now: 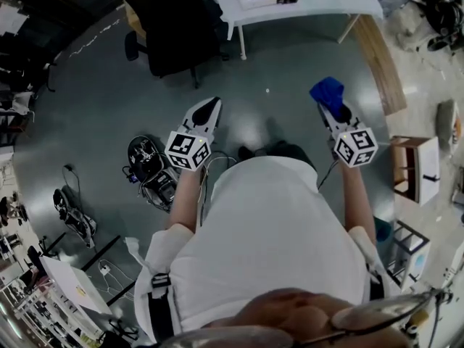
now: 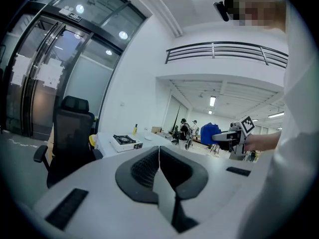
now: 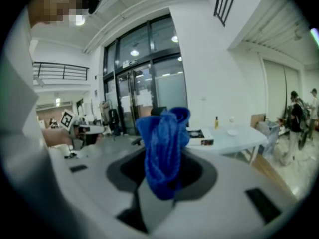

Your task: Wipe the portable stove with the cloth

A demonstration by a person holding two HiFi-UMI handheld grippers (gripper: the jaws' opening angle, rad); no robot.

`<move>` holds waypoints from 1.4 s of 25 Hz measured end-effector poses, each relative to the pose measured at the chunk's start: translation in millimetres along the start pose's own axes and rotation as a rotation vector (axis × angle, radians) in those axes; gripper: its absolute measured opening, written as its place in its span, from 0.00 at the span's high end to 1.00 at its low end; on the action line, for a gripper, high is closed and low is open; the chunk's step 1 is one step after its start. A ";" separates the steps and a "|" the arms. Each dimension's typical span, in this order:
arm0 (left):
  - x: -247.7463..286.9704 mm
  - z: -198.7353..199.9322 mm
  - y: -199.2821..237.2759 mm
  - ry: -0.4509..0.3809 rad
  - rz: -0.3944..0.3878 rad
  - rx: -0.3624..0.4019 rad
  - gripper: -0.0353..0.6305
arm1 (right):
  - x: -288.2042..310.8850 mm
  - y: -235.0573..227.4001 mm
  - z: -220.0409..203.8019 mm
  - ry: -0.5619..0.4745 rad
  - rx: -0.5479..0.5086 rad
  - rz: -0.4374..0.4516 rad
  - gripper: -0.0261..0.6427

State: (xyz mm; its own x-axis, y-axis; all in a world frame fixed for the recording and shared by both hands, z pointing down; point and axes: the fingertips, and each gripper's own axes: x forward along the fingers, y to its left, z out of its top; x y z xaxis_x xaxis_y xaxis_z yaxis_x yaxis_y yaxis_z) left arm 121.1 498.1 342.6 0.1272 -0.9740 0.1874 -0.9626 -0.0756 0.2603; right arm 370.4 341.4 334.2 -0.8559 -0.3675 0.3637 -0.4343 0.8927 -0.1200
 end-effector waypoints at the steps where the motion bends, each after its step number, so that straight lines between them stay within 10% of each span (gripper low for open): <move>1: -2.4 -0.8 3.1 0.001 -0.002 -0.001 0.89 | 0.8 2.7 0.1 0.000 0.000 -0.004 0.73; 35: 78.1 14.2 57.2 0.034 0.018 -0.025 0.89 | 78.3 -62.9 11.3 -0.002 0.066 -0.003 0.73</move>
State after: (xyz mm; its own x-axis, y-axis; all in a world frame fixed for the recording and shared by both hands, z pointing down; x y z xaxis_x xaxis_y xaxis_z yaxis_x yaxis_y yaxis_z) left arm 72.6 414.7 358.7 0.1179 -0.9674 0.2239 -0.9585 -0.0519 0.2804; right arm 327.6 253.5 359.8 -0.8552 -0.3705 0.3624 -0.4541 0.8726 -0.1797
